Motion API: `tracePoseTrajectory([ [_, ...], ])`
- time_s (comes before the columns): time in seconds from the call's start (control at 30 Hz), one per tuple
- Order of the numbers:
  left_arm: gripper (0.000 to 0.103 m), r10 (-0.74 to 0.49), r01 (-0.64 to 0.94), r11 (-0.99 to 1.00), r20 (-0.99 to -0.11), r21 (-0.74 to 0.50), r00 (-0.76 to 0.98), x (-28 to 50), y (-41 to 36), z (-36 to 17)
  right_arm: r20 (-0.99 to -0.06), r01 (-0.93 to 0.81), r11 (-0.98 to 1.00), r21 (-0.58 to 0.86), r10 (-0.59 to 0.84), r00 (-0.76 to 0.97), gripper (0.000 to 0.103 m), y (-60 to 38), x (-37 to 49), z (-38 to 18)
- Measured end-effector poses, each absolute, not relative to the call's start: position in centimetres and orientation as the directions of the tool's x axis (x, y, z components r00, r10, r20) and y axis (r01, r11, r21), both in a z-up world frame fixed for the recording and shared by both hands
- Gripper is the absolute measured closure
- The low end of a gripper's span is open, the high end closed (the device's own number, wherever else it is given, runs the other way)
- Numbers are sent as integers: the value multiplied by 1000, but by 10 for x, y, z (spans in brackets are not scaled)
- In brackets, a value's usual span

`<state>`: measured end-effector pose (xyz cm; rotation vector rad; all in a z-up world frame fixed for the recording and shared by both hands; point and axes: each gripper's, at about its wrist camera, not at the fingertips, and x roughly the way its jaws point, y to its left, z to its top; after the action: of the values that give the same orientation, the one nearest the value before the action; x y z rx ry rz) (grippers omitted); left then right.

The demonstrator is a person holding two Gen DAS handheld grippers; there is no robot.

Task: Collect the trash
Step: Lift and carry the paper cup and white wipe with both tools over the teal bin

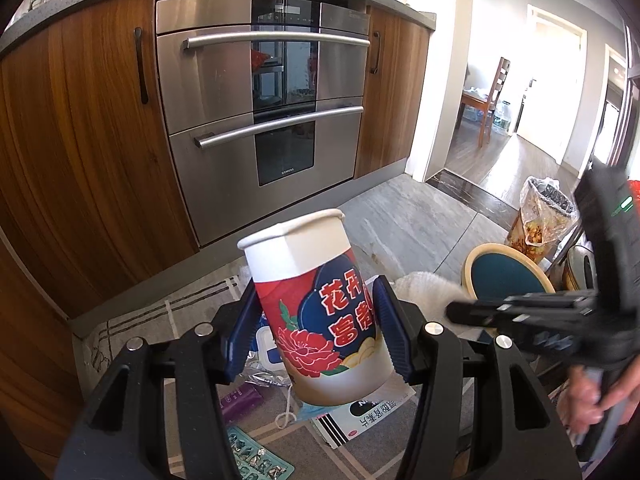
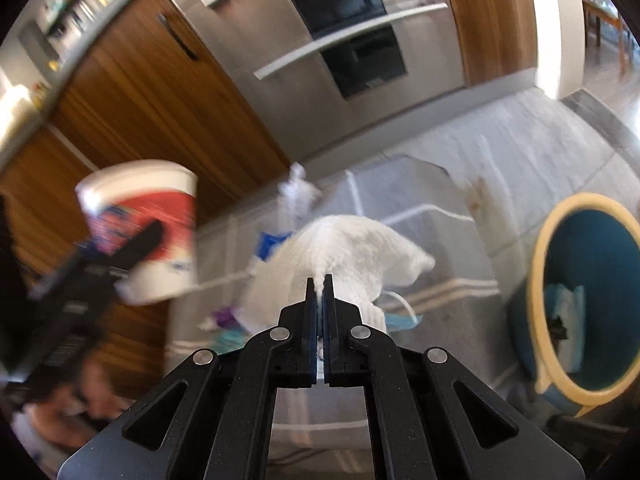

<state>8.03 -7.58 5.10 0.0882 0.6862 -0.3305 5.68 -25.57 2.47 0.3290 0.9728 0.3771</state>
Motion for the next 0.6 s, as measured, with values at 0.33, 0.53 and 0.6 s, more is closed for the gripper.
tracePoseTrajectory([
  [0.33, 47, -270, 342, 940, -649, -17, 711, 84, -84, 47, -642, -225, 887, 402, 449, 622, 100, -276, 43, 76],
  [0.53, 47, -270, 350, 937, -664, -14, 697, 87, -88, 42, -592, -228, 893, 389, 432, 680, 100, -295, 30, 102],
  [0.6, 47, -273, 358, 934, -667, -10, 693, 87, -92, 41, -591, -208, 908, 363, 397, 702, 100, -307, 27, 109],
])
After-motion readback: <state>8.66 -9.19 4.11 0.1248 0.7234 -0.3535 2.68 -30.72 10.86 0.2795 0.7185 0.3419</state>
